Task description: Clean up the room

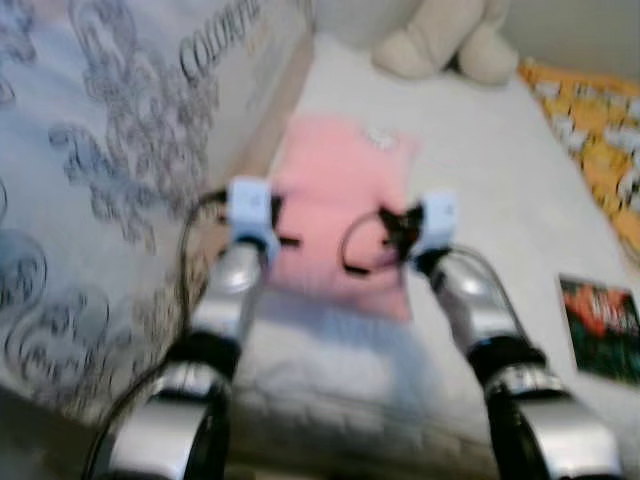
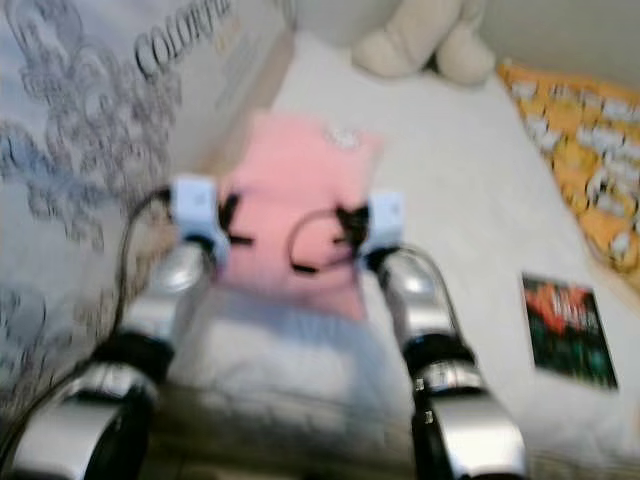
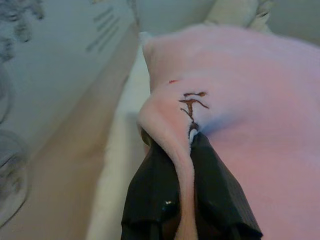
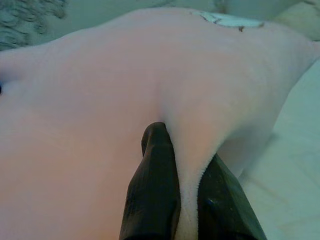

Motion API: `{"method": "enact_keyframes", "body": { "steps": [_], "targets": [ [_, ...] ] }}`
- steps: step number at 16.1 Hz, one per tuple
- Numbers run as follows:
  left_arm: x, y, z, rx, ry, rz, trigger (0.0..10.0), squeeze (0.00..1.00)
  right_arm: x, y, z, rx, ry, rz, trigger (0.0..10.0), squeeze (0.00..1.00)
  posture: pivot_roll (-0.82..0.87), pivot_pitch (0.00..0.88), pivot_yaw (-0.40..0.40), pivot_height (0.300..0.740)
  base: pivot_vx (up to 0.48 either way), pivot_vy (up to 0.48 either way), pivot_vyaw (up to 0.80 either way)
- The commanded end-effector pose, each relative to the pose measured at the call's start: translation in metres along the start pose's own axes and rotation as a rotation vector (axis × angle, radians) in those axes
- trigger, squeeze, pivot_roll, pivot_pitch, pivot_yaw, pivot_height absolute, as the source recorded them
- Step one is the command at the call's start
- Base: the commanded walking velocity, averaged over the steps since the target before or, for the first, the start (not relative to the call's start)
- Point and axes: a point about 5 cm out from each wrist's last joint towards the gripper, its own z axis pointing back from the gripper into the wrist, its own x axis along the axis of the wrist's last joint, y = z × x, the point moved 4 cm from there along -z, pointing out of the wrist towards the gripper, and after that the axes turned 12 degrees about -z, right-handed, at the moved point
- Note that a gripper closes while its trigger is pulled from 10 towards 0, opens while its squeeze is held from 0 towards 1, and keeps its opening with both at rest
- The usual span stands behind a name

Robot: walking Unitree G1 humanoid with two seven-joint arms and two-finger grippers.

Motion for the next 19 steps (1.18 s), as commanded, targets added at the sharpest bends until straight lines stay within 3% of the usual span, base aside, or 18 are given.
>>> {"method": "enact_keyframes", "body": {
  "steps": [1,6,10,12,16,17,18,19],
  "targets": [
    [0.012,0.033,-0.004,0.116,-0.029,-0.006,0.0,0.00,0.014,-0.012,-0.001,-0.039,-0.028,0.012,0.0,0.00,0.05,0.000,-0.084,0.740,0.000,0.000,0.00],
    [0.029,0.038,-0.018,0.130,-0.033,-0.037,0.0,0.00,0.013,-0.003,-0.014,-0.016,0.056,0.007,0.0,0.00,0.08,0.000,-0.095,0.740,0.000,0.000,0.00],
    [0.012,0.045,-0.016,0.175,0.042,-0.069,0.0,0.00,-0.013,0.010,-0.016,0.011,0.156,0.017,0.0,0.00,0.10,0.060,-0.103,0.740,0.000,0.000,0.00],
    [0.003,0.040,-0.014,0.186,0.062,-0.070,0.0,0.00,-0.024,0.014,-0.014,0.038,0.194,0.048,0.0,0.00,0.11,0.106,-0.107,0.740,0.000,0.000,0.00],
    [-0.013,0.008,-0.006,0.157,0.074,-0.064,0.0,0.00,-0.034,0.008,-0.007,0.044,0.246,0.086,0.0,0.00,0.12,0.153,-0.103,0.740,0.000,0.000,0.00],
    [-0.017,0.003,-0.005,0.148,0.086,-0.056,0.0,0.00,-0.035,0.005,-0.005,0.032,0.250,0.086,3.3,0.00,0.12,0.151,-0.099,0.740,0.000,0.000,0.00],
    [-0.020,-0.006,-0.004,0.133,0.097,-0.039,0.0,0.00,-0.033,0.001,-0.004,0.020,0.247,0.091,10.0,0.00,0.12,0.145,-0.094,0.740,0.000,0.000,0.00],
    [-0.021,-0.012,-0.003,0.120,0.095,-0.035,0.3,0.00,-0.032,-0.002,-0.004,0.013,0.243,0.092,10.0,0.00,0.11,0.138,-0.089,0.740,0.000,0.000,0.00]
  ]
}}
